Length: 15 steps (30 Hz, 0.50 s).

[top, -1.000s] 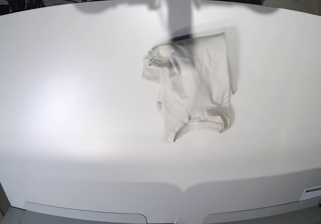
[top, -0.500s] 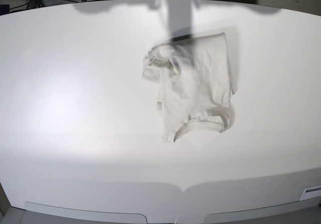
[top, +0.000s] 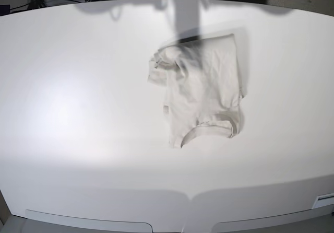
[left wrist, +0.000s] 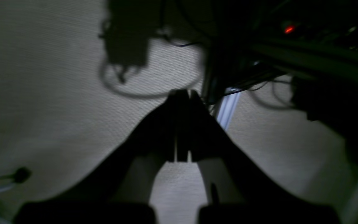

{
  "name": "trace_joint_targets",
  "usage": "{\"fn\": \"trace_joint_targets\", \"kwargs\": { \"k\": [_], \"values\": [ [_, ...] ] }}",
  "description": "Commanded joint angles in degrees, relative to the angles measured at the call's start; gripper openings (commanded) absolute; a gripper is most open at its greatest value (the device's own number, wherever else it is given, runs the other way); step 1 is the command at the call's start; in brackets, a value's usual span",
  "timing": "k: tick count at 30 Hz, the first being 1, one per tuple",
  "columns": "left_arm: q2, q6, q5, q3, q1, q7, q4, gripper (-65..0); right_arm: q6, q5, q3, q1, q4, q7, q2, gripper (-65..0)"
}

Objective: Fold the T-shirt properly

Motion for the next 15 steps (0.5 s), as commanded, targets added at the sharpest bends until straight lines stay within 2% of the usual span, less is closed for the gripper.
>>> {"fn": "trace_joint_targets", "kwargs": {
  "k": [1,6,10,15],
  "values": [
    [0.3,-0.3,0.3,-0.1,-0.9,-0.3,-0.8,-65.0,-0.2,0.0,-0.8,1.2,-1.0,0.9,0.6,-65.0],
    [3.6,-0.2,1.9,-0.1,-6.0,-0.3,-4.3,-65.0,-3.3,0.0,-4.0,6.9,-5.7,1.5,0.6,-65.0],
    [4.6,0.0,1.8,-0.1,-8.0,-0.8,-5.5,-65.0,-3.5,0.0,-4.0,8.8,-7.0,2.6,0.6,-65.0],
    [4.6,2.0,1.8,-0.1,-8.4,-1.2,-5.5,-65.0,-3.5,0.0,-4.0,8.8,-7.0,3.9,0.6,-65.0]
  ]
}}
